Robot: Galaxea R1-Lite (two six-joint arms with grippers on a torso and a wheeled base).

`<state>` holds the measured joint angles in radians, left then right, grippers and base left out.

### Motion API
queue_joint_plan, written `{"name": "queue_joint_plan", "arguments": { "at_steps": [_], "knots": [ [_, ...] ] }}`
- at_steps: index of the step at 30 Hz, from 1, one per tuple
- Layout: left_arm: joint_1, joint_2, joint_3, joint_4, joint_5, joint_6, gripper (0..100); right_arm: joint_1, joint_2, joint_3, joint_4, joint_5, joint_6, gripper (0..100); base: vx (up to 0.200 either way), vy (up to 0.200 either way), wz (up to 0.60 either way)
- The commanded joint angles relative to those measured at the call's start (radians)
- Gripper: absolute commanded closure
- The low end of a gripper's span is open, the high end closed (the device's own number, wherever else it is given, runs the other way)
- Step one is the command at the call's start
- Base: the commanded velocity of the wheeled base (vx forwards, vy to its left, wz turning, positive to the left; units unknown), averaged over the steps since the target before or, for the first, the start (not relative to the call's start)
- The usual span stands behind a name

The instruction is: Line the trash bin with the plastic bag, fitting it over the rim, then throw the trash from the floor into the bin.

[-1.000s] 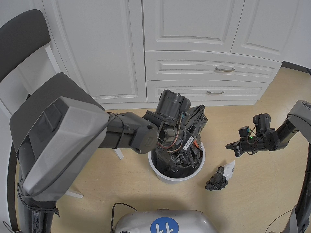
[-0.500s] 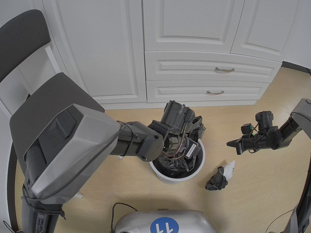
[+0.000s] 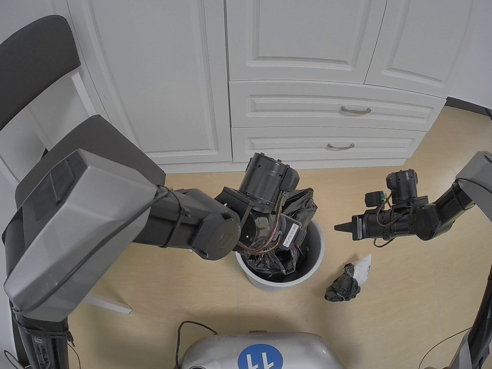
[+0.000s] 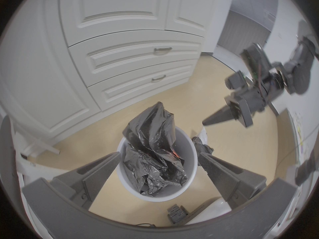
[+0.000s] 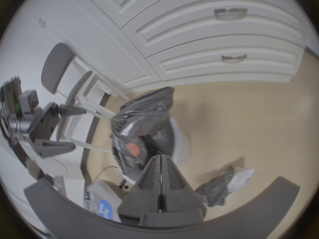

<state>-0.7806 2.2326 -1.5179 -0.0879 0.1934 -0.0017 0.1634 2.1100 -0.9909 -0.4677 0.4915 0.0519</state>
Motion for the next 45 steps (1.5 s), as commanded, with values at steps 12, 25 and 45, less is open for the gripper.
{"name": "queue_joint_plan", "arguments": {
  "at_steps": [12,25,45],
  "knots": [
    [0.055,-0.149,0.206,-0.082,0.052,-0.133,0,0.255,0.013,-0.141,0.049,-0.22,0.207,0,0.0,0.0,0.0],
    [0.075,-0.214,0.407,-0.256,0.052,-0.129,0,0.315,0.156,-0.253,0.119,-0.401,0.129,0,0.0,0.0,0.0],
    [0.075,-0.211,0.455,-0.326,0.052,-0.127,0,0.295,0.277,-0.396,0.126,-0.505,0.201,100,0.0,0.0,0.0]
  ]
}}
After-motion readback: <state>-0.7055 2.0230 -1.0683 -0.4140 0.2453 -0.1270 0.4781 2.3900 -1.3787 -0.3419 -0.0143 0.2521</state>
